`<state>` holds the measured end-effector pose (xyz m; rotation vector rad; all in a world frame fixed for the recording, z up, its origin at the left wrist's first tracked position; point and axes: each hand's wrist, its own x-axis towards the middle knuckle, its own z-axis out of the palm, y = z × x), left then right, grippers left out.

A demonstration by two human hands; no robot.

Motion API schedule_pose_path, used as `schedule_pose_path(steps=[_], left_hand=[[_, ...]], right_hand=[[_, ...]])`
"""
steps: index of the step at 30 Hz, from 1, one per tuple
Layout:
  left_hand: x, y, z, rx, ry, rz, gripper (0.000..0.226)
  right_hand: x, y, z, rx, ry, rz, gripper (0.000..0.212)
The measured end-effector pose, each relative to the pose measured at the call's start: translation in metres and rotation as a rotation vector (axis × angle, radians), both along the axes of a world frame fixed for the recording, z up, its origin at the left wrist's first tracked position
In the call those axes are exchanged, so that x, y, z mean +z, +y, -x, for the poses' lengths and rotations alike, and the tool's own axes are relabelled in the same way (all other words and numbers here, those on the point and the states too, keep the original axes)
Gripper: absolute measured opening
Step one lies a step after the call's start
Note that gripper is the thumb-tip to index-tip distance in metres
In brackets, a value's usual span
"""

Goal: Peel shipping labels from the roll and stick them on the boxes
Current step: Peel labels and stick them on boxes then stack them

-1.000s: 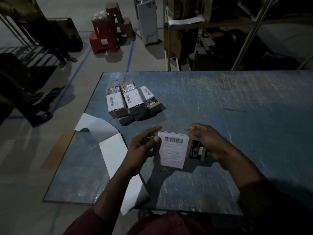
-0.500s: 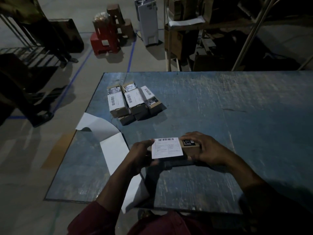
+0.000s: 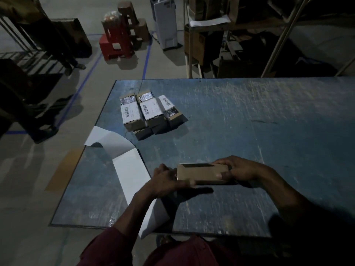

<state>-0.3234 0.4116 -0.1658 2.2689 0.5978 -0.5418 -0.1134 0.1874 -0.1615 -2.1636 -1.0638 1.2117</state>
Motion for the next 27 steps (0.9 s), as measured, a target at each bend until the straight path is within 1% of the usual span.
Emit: schedule_pose_path(steps=[1, 2, 4, 5, 6, 8, 10, 12, 13, 14, 15, 17, 20, 23, 25, 27], left_hand=[[-0.003, 0.000, 0.001, -0.049, 0.016, -0.026, 0.059], [-0.005, 0.001, 0.002, -0.063, 0.011, -0.055, 0.069], [-0.007, 0.001, 0.000, -0.030, -0.055, -0.133, 0.105], [-0.008, 0.002, -0.001, 0.003, -0.125, -0.148, 0.116], [-0.011, 0.003, -0.002, 0.027, -0.205, -0.130, 0.119], [-0.019, 0.008, -0.004, 0.039, -0.355, -0.048, 0.110], [-0.024, 0.011, -0.006, 0.042, -0.471, 0.037, 0.094], [-0.023, 0.012, -0.006, 0.018, -0.527, 0.067, 0.080], [-0.023, 0.013, -0.005, -0.005, -0.538, 0.069, 0.077], [-0.024, 0.013, -0.005, -0.034, -0.550, 0.068, 0.075], [-0.024, 0.013, -0.004, -0.068, -0.559, 0.058, 0.074], [-0.028, 0.015, -0.004, -0.149, -0.597, 0.005, 0.070], [-0.034, 0.017, -0.003, -0.292, -0.670, -0.159, 0.063], [-0.044, 0.019, -0.001, -0.406, -0.731, -0.324, 0.054], [-0.050, 0.020, 0.000, -0.422, -0.772, -0.361, 0.049], [-0.054, 0.018, 0.001, -0.418, -0.831, -0.383, 0.045]], right_hand=[[0.000, 0.002, -0.002, 0.003, 0.016, 0.016, 0.042], [0.001, 0.005, -0.005, 0.010, 0.024, 0.031, 0.040], [0.002, 0.012, -0.008, 0.019, 0.015, 0.056, 0.040], [0.003, 0.015, -0.009, 0.029, 0.000, 0.058, 0.042], [0.004, 0.017, -0.009, 0.049, -0.025, 0.058, 0.047], [0.006, 0.019, -0.007, 0.092, -0.107, 0.061, 0.064], [0.008, 0.017, 0.000, 0.097, -0.179, 0.043, 0.091], [0.005, 0.015, 0.014, 0.108, -0.251, -0.015, 0.115], [0.002, 0.014, 0.021, 0.127, -0.293, -0.058, 0.121], [-0.002, 0.015, 0.026, 0.148, -0.345, -0.109, 0.121], [-0.006, 0.016, 0.031, 0.160, -0.394, -0.158, 0.116], [-0.011, 0.015, 0.037, 0.167, -0.470, -0.205, 0.101], [-0.024, 0.009, 0.039, 0.229, -0.567, -0.255, 0.088], [-0.038, 0.003, 0.038, 0.318, -0.668, -0.251, 0.083], [-0.045, 0.001, 0.037, 0.349, -0.775, -0.273, 0.083], [-0.052, -0.001, 0.037, 0.355, -0.884, -0.337, 0.086]])
